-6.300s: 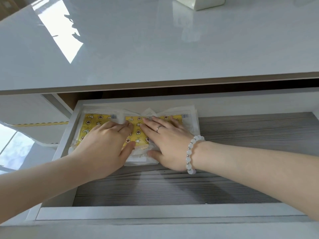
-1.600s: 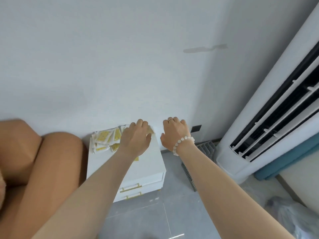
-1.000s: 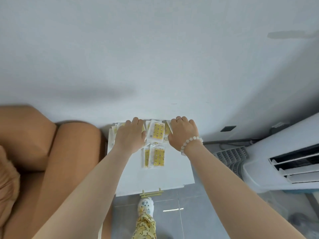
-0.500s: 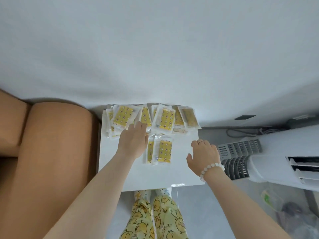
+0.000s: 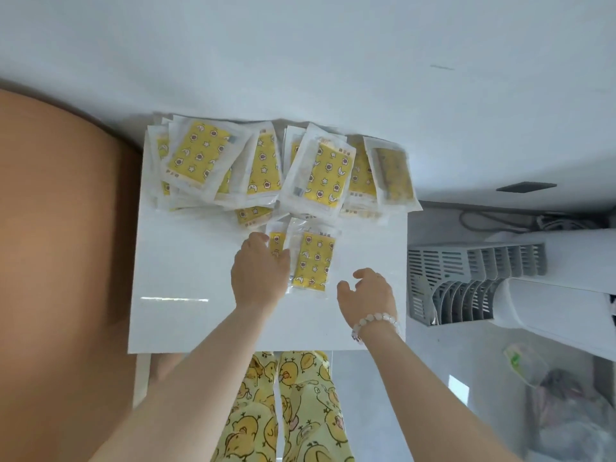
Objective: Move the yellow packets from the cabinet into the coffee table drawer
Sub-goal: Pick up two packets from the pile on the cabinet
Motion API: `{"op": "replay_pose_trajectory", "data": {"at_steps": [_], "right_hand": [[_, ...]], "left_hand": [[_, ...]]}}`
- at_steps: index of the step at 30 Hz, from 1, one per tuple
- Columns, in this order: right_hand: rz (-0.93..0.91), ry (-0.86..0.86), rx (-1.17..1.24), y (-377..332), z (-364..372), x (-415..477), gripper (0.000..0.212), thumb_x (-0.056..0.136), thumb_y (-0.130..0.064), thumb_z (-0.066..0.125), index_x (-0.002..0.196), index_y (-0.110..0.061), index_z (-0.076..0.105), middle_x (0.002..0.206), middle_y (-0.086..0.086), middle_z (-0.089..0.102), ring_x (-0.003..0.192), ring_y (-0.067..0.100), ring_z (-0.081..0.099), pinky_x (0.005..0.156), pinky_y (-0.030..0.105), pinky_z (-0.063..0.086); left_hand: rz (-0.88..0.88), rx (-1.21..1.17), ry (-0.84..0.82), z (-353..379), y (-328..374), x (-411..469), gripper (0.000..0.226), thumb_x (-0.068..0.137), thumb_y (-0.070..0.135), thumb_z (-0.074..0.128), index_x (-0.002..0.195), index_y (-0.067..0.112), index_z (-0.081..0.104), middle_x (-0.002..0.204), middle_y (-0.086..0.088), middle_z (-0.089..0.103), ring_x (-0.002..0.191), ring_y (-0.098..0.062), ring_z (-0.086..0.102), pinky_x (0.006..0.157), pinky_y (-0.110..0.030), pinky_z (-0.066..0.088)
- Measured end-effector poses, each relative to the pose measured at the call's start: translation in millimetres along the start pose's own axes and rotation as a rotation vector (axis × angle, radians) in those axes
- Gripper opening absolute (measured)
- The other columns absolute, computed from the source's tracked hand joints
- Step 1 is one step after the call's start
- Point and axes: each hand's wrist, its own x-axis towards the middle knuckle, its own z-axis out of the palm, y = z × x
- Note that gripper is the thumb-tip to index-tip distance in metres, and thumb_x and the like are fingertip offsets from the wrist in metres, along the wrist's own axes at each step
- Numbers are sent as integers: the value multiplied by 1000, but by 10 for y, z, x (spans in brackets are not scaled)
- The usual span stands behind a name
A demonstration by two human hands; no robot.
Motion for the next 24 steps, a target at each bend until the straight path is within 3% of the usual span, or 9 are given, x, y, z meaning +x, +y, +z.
{"op": "replay_pose_trajectory", "data": {"at_steps": [3,6,11,15,17,20,24], "right_hand": [[105,-47,147,74,124,104,39,94,-30,47,130,-15,48,125,1,55,114,19,53,80,27,41],[166,-55,257,104,134,182,38,94,-30,46,129,-14,49,119,0,58,106,21,57,81,29,43],[161,-82,297,138,109,255,37,95,-29,46,130,-15,49,101,-6,51,98,19,56,78,29,42],[158,-82,304,188,93,314,36,95,-27,46,129,-14,49,100,-5,52,86,14,51,74,27,38],[157,-93,323,203,90,312,36,95,-26,46,129,-14,50,102,-3,54,87,15,51,77,28,41],[138,-100,344,183,76,310,36,95,-25,47,129,-13,49,98,-5,51,93,17,55,84,31,45],[122,-110,383,179,70,303,35,95,-23,47,128,-13,50,85,-11,48,91,17,54,84,31,45]], "left_hand": [[-105,48,29,288,30,-42,60,83,46,66,125,9,46,120,-6,55,109,-24,55,88,-34,42],[-130,181,55,457,123,-52,74,76,57,68,126,9,42,123,-4,49,113,-23,51,88,-34,40],[-152,263,44,591,220,-30,76,73,57,70,120,6,39,117,-6,51,107,-24,54,84,-34,43],[-233,47,-12,630,300,10,59,75,41,77,113,9,45,106,-4,59,99,-26,60,73,-35,47],[-243,-4,-36,628,322,-1,43,78,35,75,104,12,49,95,0,61,93,-24,60,64,-31,41],[-224,-22,-40,609,311,4,33,81,35,73,94,17,48,84,4,56,82,-20,53,63,-29,38],[-179,-2,-4,597,252,3,22,87,33,65,85,15,53,93,-2,56,78,-18,48,65,-28,36]]}}
